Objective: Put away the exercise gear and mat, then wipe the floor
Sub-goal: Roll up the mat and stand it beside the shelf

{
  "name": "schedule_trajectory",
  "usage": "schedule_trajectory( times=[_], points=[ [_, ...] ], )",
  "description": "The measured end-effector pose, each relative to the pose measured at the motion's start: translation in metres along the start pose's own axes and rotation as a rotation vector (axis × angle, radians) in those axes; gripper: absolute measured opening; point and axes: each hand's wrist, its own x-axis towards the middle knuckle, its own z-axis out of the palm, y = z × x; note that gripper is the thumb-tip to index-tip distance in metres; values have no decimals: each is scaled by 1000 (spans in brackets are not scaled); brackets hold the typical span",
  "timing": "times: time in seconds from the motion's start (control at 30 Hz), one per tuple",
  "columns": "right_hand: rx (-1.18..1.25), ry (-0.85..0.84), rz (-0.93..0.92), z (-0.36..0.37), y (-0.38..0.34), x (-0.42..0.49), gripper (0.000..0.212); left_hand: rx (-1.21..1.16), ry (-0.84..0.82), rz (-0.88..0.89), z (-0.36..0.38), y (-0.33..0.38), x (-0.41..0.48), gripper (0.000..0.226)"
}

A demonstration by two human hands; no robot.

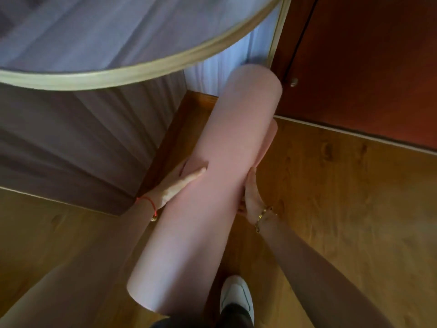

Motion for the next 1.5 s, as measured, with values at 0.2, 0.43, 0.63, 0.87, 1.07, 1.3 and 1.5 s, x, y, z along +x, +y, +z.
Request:
schedule_trajectory(
  times=[0.2, 0.43, 0.63, 0.87, 1.07, 1.3, 1.5],
  points=[
    [-76, -145, -95, 37, -1, 61, 78, -59, 117, 9, -29, -52, 65, 72],
    [-87, -194, -117, 76, 6, 122, 115, -16, 103, 22, -66, -69, 100, 98],
    [-128, -185, -116, 88, 24, 142, 128, -22, 196, 84, -76, -77, 102, 83],
    [-147, -86, -152, 88, 15, 134, 115, 108, 233, 168, -65, -80, 89, 96],
    [-220, -75, -188, 88, 21, 116, 113, 345, 237, 318, -58, -91, 76, 97],
    [-281, -43, -273, 82, 25, 107, 78, 419, 293, 404, -58, -96, 64, 94],
    [-272, 76, -362, 64, 4, 82, 43, 290, 328, 453, -39, -60, 44, 64]
  ],
)
